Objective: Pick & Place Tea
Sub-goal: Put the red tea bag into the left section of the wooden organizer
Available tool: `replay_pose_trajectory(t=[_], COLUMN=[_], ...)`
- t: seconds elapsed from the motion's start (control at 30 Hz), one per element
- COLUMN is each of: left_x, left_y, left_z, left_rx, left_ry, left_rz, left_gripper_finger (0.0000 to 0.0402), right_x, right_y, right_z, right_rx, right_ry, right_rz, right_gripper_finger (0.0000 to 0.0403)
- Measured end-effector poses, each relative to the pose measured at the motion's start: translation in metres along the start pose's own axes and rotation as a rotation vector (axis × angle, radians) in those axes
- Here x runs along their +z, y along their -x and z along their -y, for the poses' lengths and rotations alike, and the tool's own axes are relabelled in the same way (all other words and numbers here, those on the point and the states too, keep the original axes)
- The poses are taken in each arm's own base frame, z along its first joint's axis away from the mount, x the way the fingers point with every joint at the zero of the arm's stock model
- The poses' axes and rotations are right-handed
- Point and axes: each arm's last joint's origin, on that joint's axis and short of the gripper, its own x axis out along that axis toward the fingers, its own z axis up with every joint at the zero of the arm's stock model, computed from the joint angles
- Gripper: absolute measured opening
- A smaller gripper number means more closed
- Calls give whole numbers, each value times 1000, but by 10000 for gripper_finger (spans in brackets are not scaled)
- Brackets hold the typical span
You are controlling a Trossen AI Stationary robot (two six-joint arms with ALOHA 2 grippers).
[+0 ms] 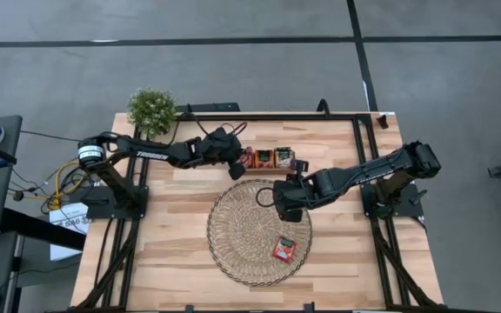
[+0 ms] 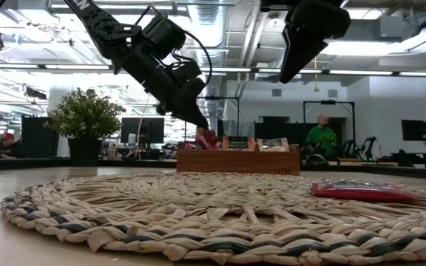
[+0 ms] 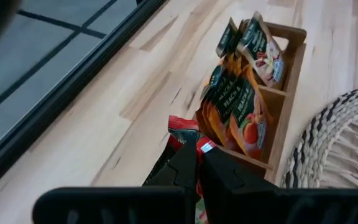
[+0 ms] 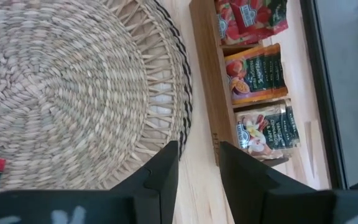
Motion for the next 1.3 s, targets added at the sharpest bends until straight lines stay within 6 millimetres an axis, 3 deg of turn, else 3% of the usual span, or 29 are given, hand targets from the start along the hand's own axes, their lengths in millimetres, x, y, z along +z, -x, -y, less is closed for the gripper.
replay_pose_trajectory(t=[0.77, 1.0, 1.3], left_x=[3, -8, -11], left_y=[-1, -15, -16], left_z=[-5, -3, -4], left_rx=[-12, -14, 15], left_ry=[-105, -128, -143], left_rz=[30, 9, -16], left_gripper_finger=[0, 0, 0], right_x=[4, 5, 4], right_y=[0, 0, 0], right_z=[-1, -1, -1], right_rx=[9, 12, 13], right_ry=[-21, -35, -49], right_rz=[38, 42, 41], right_gripper_finger=[107, 107, 107])
